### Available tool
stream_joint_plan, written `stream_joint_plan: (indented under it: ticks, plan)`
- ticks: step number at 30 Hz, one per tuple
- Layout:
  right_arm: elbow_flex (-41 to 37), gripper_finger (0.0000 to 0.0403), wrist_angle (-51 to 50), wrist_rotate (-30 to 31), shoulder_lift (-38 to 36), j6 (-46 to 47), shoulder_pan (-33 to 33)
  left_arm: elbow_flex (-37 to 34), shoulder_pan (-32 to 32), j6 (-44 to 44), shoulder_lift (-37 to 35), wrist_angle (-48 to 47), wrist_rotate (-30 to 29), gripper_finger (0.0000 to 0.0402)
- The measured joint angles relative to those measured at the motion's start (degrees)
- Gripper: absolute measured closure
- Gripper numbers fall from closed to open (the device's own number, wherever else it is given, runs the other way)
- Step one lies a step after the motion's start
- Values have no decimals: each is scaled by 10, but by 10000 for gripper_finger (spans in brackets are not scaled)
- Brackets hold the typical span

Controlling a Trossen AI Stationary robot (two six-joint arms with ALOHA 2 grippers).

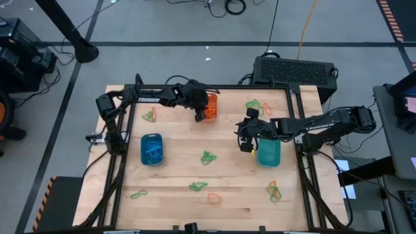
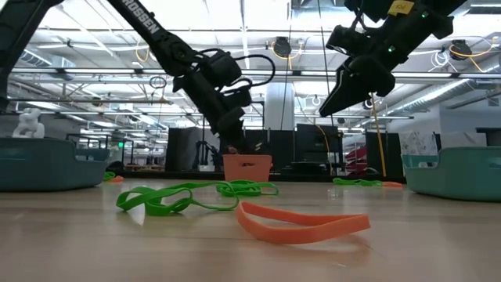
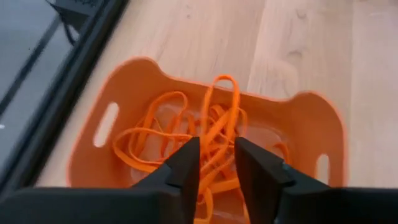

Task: Sort rubber bands into baskets
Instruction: Put the orange rubber band into the orange bin

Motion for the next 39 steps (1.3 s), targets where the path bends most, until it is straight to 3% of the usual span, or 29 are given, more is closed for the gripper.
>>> stream_joint_plan:
  ticks: [5, 12, 24, 27, 33, 39]
  plan:
    - [0, 250, 0, 0, 0, 2, 0, 26, -12, 1, -7, -32, -12, 276]
    - [0, 250, 2, 0, 0, 9, 0, 58, -67, 0, -42, -105, 59, 274]
    - [0, 250, 5, -21, 0, 9, 0, 51, -240, 1, -46, -183, 108, 274]
    - [0, 250, 6, -32, 0, 9, 0, 51, -286, 1, -47, -175, 133, 274]
    - [0, 250, 10, -32, 0, 22, 0, 51, -358, 0, -40, -141, 124, 274]
    - [0, 250, 6, -45, 0, 45, 1, 50, -406, -19, 0, -47, 116, 274]
